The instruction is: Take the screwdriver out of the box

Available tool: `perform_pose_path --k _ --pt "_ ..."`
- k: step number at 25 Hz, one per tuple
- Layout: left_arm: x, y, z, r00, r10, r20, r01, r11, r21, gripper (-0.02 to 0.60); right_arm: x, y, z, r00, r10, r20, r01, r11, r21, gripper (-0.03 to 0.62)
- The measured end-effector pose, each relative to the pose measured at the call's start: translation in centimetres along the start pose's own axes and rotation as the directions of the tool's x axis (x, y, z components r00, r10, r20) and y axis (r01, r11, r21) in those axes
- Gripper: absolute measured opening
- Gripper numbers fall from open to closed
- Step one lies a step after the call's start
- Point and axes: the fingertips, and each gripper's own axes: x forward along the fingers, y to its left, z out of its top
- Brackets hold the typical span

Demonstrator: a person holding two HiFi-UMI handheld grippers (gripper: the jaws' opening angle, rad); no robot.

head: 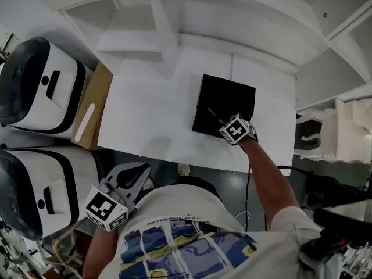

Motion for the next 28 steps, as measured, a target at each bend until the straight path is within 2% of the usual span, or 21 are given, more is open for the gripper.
perform_pose_path --k 12,19,24,28 --pt "-2.0 1.5 -0.7 0.999 -0.039 0.010 0.039 0.999 0.011 0.014 -2.2 0.7 0.2 0.998 -0.026 -0.056 0.025 0.999 -0.020 0.094" --pt "-4.1 2.7 -1.4 0.996 -0.081 0.025 0.081 0.997 0.019 0.014 -4.7 2.2 0.3 0.995 -0.059 -0.074 0.060 0.998 0.006 0.094" --pt "-5.8 3.7 -1.6 0.992 -0.120 0.045 0.119 0.992 0.030 0.014 -7.3 3.6 1.3 0.993 -0.113 -0.033 0.115 0.991 0.061 0.092" --pt "-7.7 4.3 -2.1 0.988 -0.144 0.050 0.142 0.989 0.032 0.014 -8.8 6.1 2.3 0.992 -0.123 0.022 0.119 0.984 0.132 0.093"
